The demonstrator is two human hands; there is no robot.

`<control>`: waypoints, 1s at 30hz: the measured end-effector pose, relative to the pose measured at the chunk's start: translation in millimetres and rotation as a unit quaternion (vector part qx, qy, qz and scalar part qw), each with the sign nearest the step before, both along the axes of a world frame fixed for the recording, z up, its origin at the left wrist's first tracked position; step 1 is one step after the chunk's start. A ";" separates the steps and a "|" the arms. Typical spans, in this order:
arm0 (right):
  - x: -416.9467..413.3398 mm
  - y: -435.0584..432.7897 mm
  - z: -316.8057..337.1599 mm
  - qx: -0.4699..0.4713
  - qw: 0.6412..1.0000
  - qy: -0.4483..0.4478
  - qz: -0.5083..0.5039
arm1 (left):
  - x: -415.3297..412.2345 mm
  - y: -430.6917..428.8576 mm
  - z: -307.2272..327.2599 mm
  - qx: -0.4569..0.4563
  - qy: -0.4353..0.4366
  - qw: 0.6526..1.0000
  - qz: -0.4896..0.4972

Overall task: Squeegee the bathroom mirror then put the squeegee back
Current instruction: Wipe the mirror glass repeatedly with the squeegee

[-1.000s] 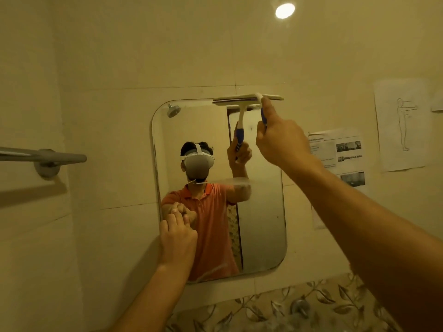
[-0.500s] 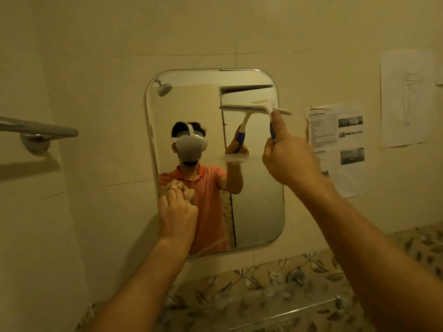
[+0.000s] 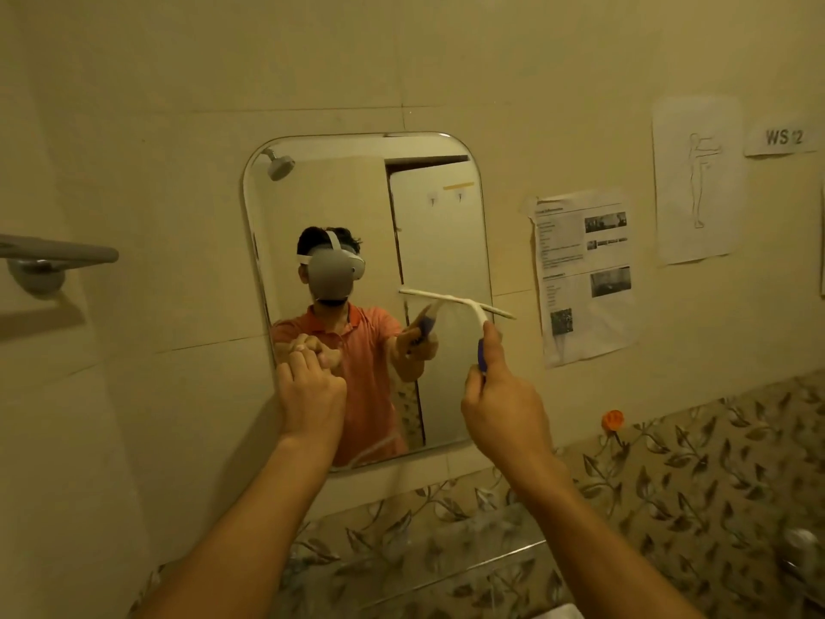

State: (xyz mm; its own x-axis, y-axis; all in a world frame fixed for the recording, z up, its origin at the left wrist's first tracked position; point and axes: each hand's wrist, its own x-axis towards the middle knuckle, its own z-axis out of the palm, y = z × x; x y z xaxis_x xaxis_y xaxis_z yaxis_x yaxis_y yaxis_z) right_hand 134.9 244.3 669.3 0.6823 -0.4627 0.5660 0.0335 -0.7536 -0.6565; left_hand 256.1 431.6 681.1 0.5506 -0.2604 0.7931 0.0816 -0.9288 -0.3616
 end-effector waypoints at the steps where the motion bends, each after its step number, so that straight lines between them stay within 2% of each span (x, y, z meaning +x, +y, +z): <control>1: -1.4 -1.7 4.4 0.012 1.000 -0.013 0.003 | -0.5 -0.4 0.6 0.001 0.000 1.000 0.003; 5: -6.6 -14.8 31.8 0.089 0.993 -0.078 0.012 | 0.6 1.8 -2.7 0.011 0.004 1.000 0.008; 10: 7.1 -20.5 47.0 0.105 0.993 -0.058 -0.006 | 1.5 2.9 -1.5 0.005 0.020 1.000 0.009; 30: 20.2 40.7 -56.9 0.126 0.991 -0.018 -0.052 | 2.5 8.4 -3.9 0.015 0.042 0.999 0.024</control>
State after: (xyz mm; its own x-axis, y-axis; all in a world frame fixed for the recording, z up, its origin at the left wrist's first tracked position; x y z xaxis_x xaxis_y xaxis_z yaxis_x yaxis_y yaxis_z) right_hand 155.2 285.0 612.4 0.6050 -0.6586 0.4475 -0.0085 -0.5673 -0.8234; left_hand 258.6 439.9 677.3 0.6280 -0.2542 0.7356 0.0939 -0.9135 -0.3958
